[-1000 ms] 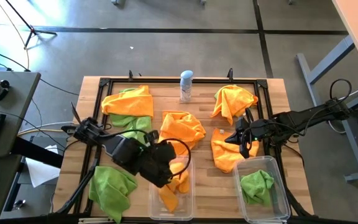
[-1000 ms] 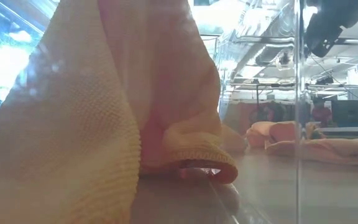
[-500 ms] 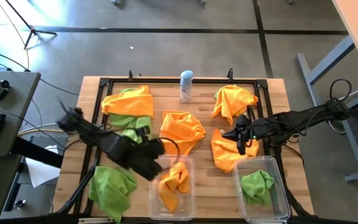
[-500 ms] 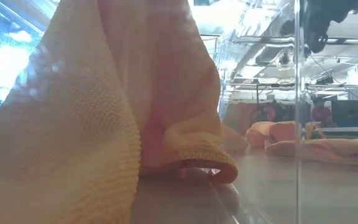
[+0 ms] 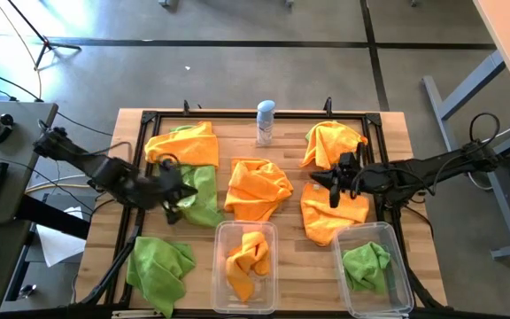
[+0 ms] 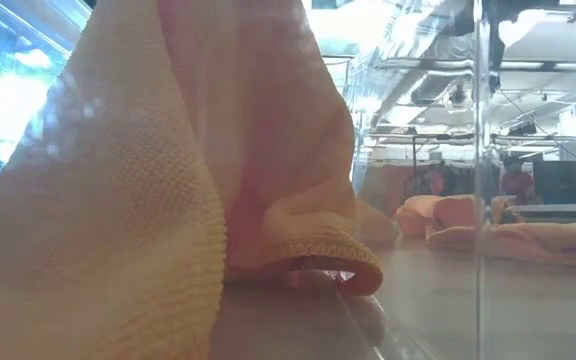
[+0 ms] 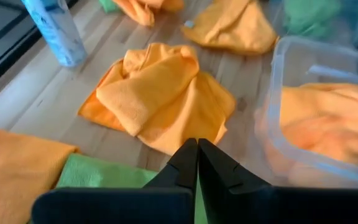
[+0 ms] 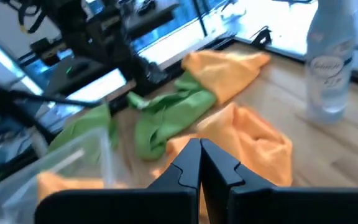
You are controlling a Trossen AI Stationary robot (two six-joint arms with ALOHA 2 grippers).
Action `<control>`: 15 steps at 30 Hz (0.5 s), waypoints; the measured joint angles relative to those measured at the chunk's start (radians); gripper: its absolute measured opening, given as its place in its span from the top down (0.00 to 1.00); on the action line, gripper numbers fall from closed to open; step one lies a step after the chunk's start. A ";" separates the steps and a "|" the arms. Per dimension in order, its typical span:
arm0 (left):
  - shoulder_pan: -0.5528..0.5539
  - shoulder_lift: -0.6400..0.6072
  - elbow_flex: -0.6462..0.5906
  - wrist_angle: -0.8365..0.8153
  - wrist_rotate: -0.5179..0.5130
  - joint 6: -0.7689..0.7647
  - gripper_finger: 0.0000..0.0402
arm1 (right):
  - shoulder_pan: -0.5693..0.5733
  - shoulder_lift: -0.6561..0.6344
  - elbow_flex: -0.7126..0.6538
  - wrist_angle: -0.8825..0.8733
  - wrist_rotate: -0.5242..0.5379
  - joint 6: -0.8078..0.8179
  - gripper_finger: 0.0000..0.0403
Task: Sort microfiber towel by color & place in baskets
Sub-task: Put the yellow towel into the left transparent bin
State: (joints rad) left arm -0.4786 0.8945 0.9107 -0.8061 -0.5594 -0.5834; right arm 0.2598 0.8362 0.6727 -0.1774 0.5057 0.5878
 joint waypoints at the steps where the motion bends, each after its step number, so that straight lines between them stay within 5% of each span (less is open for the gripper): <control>1: 0.005 -0.047 -0.035 0.023 0.000 0.020 1.00 | -0.011 0.015 0.000 0.011 0.006 0.008 1.00; 6: 0.041 -0.246 -0.167 0.091 0.048 0.091 1.00 | -0.087 0.117 0.068 -0.126 0.005 0.101 1.00; 15: 0.085 -0.405 -0.230 0.094 0.083 0.148 1.00 | -0.326 0.330 0.403 -0.684 0.007 0.258 1.00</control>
State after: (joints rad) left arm -0.3939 0.4894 0.6804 -0.7116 -0.4767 -0.4358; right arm -0.0660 1.1657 1.0760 -0.8611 0.5126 0.8460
